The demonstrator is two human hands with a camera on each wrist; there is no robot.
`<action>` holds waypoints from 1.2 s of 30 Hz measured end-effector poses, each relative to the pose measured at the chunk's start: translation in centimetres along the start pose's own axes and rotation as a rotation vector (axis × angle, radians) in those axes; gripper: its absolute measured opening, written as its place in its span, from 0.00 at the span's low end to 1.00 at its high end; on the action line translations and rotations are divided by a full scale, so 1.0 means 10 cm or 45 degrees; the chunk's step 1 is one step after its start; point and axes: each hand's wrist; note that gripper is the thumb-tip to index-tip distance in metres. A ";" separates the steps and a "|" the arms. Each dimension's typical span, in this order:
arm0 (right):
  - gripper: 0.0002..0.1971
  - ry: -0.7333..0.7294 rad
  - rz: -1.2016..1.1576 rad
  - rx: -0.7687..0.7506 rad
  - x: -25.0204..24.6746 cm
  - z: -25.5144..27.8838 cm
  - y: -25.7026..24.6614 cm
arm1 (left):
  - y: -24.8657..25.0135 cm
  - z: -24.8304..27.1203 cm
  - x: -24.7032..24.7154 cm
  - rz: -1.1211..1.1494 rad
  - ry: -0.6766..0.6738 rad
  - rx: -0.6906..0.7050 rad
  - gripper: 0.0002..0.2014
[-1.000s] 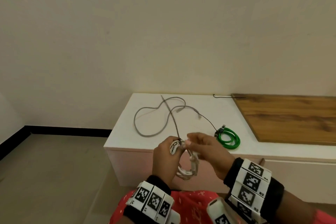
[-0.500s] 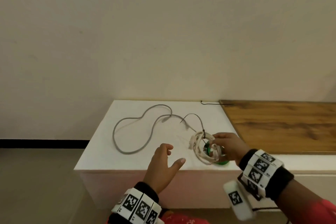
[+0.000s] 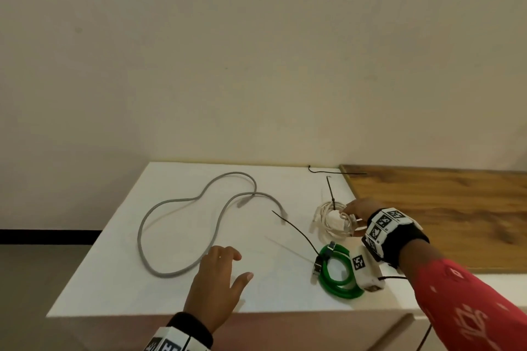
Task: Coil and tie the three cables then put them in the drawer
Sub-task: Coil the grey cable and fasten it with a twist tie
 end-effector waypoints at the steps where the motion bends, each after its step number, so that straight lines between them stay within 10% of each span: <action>1: 0.22 -0.008 0.030 0.018 0.02 -0.06 0.04 | -0.04 -0.02 0.01 0.003 0.001 -0.013 0.15; 8: 0.22 0.019 0.118 0.050 0.04 -0.10 0.06 | -0.20 -0.01 -0.01 0.010 -0.009 -0.084 0.13; 13: 0.12 0.395 0.510 -0.443 0.14 0.02 -0.22 | -0.25 -0.01 -0.07 -0.006 -0.007 -0.124 0.14; 21: 0.19 -0.299 0.839 -0.643 1.02 0.26 -0.63 | -0.30 0.07 -0.16 0.017 0.009 -0.131 0.14; 36: 0.15 -0.218 0.796 -0.607 1.10 0.81 -0.50 | -0.10 0.33 -0.51 0.048 0.053 -0.103 0.14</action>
Point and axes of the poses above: each hand's wrist, its own z-axis away from the middle knuckle, its own x-axis out of the palm, y = z × x, and after that the axes turned 5 degrees about y, right-handed
